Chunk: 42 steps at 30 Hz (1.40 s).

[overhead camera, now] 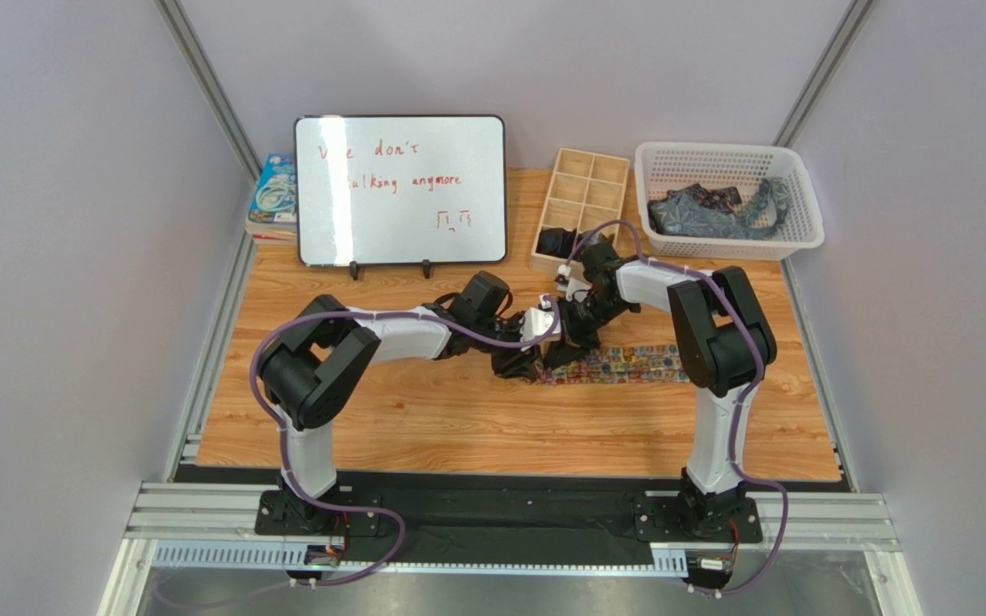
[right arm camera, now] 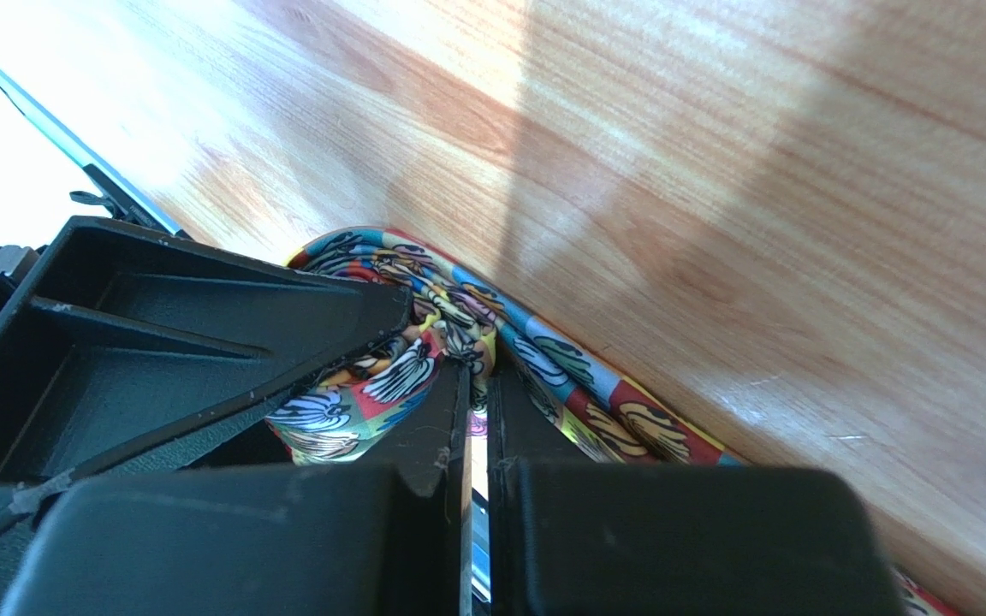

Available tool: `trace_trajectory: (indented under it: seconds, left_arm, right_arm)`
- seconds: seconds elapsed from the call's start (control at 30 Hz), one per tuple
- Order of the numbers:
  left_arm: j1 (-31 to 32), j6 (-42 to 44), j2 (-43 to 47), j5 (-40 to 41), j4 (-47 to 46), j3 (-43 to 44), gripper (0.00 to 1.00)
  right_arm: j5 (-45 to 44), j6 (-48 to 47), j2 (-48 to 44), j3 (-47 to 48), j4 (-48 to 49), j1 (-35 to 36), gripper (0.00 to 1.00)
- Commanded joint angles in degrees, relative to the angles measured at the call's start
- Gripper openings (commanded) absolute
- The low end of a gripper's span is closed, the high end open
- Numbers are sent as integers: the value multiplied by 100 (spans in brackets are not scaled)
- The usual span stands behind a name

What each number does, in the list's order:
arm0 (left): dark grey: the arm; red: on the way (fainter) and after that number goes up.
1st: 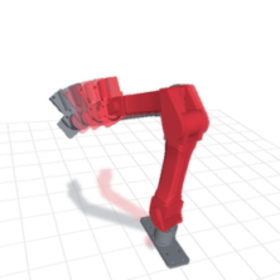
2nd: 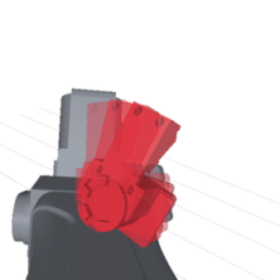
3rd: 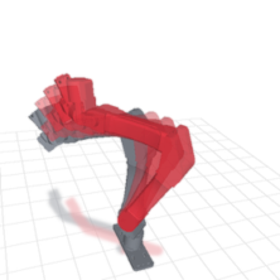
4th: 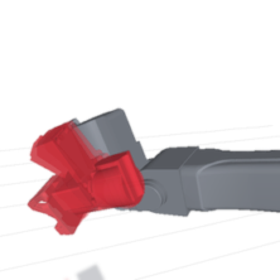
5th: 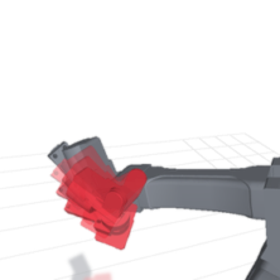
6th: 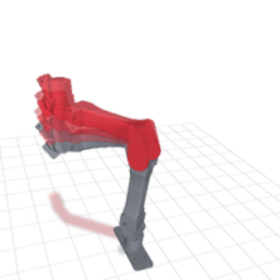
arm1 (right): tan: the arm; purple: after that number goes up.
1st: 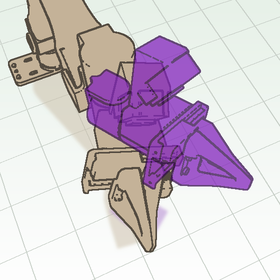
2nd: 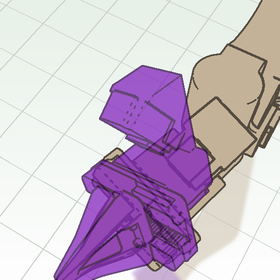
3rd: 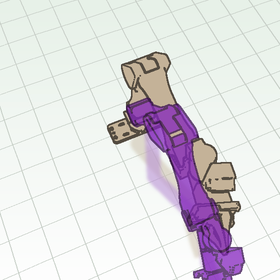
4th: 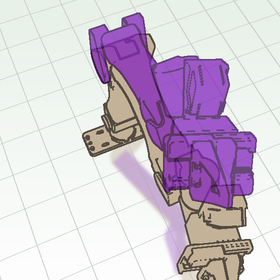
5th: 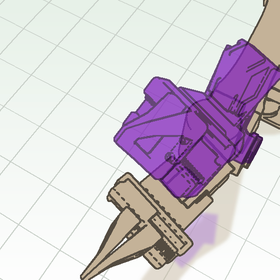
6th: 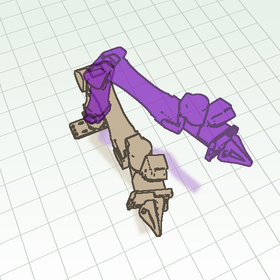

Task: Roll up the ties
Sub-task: Roll the tie at the center of the board.

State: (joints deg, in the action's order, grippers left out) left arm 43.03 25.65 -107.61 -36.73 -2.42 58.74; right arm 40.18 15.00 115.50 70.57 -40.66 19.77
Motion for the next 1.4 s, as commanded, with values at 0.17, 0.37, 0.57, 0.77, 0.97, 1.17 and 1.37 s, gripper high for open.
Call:
trace_trajectory:
  seconds: [0.17, 0.37, 0.57, 0.77, 0.97, 1.17, 1.37]
  left_arm:
    - [39, 862, 443, -1073, 1066, 41, 22]
    - [153, 117, 259, -206, 848, 321, 31]
    - [531, -280, -111, 877, 1137, 858, 31]
    - [856, 115, -225, 1422, 1384, 542, 30]
    - [1015, 291, -506, 1722, 1849, 577, 25]
    - [1006, 344, -814, 1775, 2324, 682, 21]
    - [1015, 318, -1025, 1722, 2632, 946, 18]
  right_arm:
    - [-1241, -103, 289, -43, 393, 45, 0]
    - [-1372, 143, 245, -60, 480, 141, 0]
    - [-1662, 547, 131, -131, 577, 317, 0]
    - [-1139, 776, 60, -236, 700, 299, 0]
    - [-241, 759, -1, -157, 648, 177, 5]
    - [156, 407, -203, -17, 200, -113, 31]
    - [349, 126, -458, 106, -275, -447, 35]
